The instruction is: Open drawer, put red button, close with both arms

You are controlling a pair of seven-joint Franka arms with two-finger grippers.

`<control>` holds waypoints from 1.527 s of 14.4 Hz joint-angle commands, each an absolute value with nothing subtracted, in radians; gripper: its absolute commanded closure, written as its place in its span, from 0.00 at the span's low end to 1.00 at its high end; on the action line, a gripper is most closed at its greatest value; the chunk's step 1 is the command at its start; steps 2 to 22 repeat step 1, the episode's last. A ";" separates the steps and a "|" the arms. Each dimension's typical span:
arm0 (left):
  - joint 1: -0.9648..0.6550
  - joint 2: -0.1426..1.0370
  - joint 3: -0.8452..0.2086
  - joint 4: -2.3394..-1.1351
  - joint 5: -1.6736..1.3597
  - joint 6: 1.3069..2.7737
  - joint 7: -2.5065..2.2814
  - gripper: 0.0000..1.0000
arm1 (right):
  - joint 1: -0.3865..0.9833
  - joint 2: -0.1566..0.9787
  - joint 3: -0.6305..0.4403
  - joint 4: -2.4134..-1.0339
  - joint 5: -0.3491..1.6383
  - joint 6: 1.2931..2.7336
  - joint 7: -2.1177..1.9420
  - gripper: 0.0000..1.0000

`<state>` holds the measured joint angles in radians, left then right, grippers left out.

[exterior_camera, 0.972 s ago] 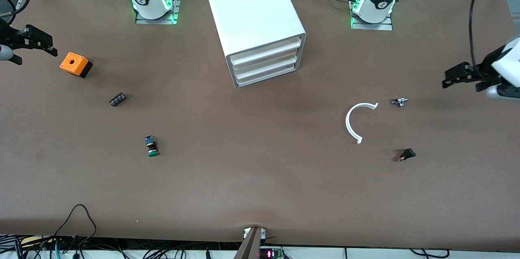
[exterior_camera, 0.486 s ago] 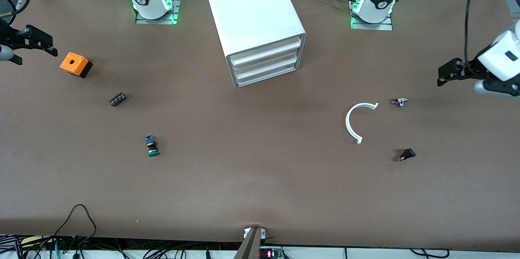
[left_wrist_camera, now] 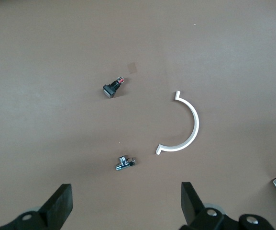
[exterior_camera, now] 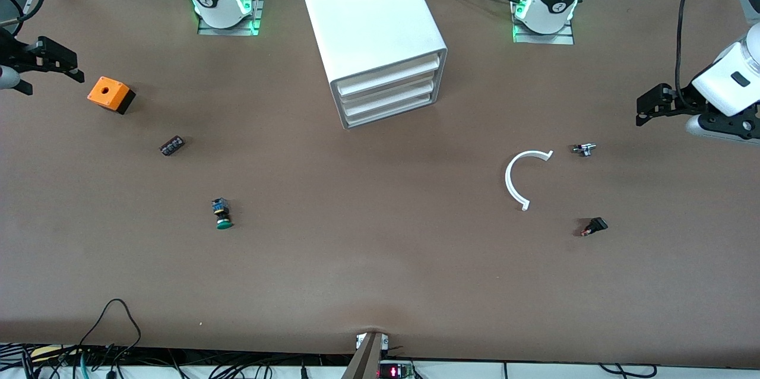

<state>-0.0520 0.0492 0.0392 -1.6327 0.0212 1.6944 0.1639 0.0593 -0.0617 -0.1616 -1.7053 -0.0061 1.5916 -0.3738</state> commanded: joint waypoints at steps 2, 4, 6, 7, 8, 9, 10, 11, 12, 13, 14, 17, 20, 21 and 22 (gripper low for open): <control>-0.051 0.054 0.038 -1.609 0.029 1.678 0.176 0.00 | 0.063 -0.057 -0.163 -1.683 -0.008 1.571 -0.383 0.00; -0.051 0.054 0.038 -1.609 0.029 1.678 0.176 0.00 | 0.063 -0.057 -0.163 -1.683 -0.008 1.571 -0.383 0.00; -0.051 0.054 0.038 -1.609 0.029 1.678 0.176 0.00 | 0.063 -0.057 -0.163 -1.683 -0.008 1.571 -0.383 0.00; -0.051 0.054 0.038 -1.609 0.029 1.678 0.176 0.00 | 0.063 -0.057 -0.163 -1.683 -0.008 1.571 -0.383 0.00; -0.051 0.054 0.038 -1.609 0.029 1.678 0.176 0.00 | 0.063 -0.057 -0.163 -1.683 -0.008 1.571 -0.383 0.00; -0.051 0.054 0.038 -1.609 0.029 1.678 0.176 0.00 | 0.063 -0.057 -0.163 -1.683 -0.008 1.571 -0.383 0.00; -0.051 0.054 0.038 -1.609 0.029 1.678 0.176 0.00 | 0.063 -0.057 -0.163 -1.683 -0.008 1.571 -0.383 0.00; -0.051 0.054 0.038 -1.609 0.029 1.678 0.176 0.00 | 0.063 -0.057 -0.163 -1.683 -0.008 1.571 -0.383 0.00; -0.051 0.054 0.038 -1.609 0.029 1.678 0.176 0.00 | 0.063 -0.057 -0.163 -1.683 -0.008 1.571 -0.383 0.00; -0.051 0.054 0.038 -1.609 0.029 1.678 0.176 0.00 | 0.063 -0.057 -0.163 -1.683 -0.008 1.571 -0.383 0.00; -0.051 0.054 0.038 -1.609 0.029 1.678 0.176 0.00 | 0.063 -0.057 -0.163 -1.683 -0.008 1.571 -0.383 0.00; -0.051 0.054 0.038 -1.609 0.029 1.678 0.176 0.00 | 0.063 -0.057 -0.163 -1.683 -0.008 1.571 -0.383 0.00; -0.051 0.054 0.038 -1.609 0.029 1.678 0.176 0.00 | 0.063 -0.057 -0.163 -1.683 -0.008 1.571 -0.383 0.00; -0.051 0.054 0.038 -1.609 0.029 1.678 0.176 0.00 | 0.063 -0.057 -0.163 -1.683 -0.008 1.571 -0.383 0.00; -0.051 0.054 0.038 -1.609 0.029 1.678 0.176 0.00 | 0.063 -0.057 -0.163 -1.683 -0.008 1.571 -0.383 0.00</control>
